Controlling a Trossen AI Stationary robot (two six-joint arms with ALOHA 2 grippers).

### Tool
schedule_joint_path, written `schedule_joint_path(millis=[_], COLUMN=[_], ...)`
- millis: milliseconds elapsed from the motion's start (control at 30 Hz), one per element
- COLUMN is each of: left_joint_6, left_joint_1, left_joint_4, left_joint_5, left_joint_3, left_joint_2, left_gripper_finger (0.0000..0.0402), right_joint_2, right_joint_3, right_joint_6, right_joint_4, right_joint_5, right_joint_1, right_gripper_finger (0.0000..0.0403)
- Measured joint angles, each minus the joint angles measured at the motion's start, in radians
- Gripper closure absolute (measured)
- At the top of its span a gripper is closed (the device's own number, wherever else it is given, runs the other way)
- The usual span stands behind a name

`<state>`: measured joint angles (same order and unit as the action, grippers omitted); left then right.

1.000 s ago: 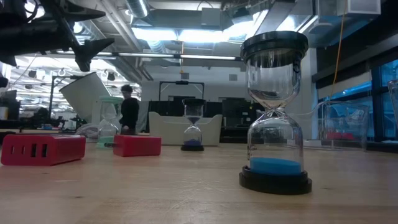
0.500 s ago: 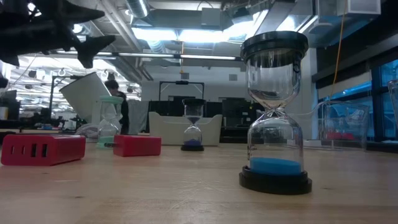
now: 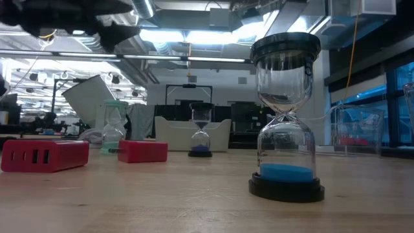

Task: Pick & Place Office items
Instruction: Put the top blue hourglass into the gray bin

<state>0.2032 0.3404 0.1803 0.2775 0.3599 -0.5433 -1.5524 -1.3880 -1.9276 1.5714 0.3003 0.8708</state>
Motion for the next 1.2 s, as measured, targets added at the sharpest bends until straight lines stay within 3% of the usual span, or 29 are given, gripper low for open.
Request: schedule_joint_path(millis=[233, 367, 667, 900, 1200], left_joint_6=[-0.099, -0.154, -0.464, -0.379, -0.268], left_joint_1=[-0.134, -0.201, -0.312, -0.3, -0.291], left_joint_4=[-0.005, -0.006, 0.065, 0.298, 0.326], left_joint_5=[-0.169, -0.209, -0.336, -0.356, -0.346], left_joint_3=[0.099, 0.139, 0.203, 0.225, 0.275], left_joint_2=[-0.236, -0.366, -0.591, -0.76, -0.936], left_gripper_finger=[0.0104, 0.0104, 0.0104, 0.0104, 0.0104], right_joint_2=[0.0, 0.0, 0.0, 0.0, 0.0], right_joint_3=[0.0, 0.0, 0.0, 0.0, 0.001], right_joint_6=[0.042, 0.043, 0.103, 0.102, 0.05], right_joint_4=[-0.001, -0.001, 0.0, 0.0, -0.001], right_joint_5=[0.007, 0.006, -0.035, -0.036, -0.084], right_joint_1=[-0.006, -0.006, -0.005, -0.005, -0.006], right_gripper_finger=[0.0117, 0.0117, 0.0117, 0.0117, 0.0117])
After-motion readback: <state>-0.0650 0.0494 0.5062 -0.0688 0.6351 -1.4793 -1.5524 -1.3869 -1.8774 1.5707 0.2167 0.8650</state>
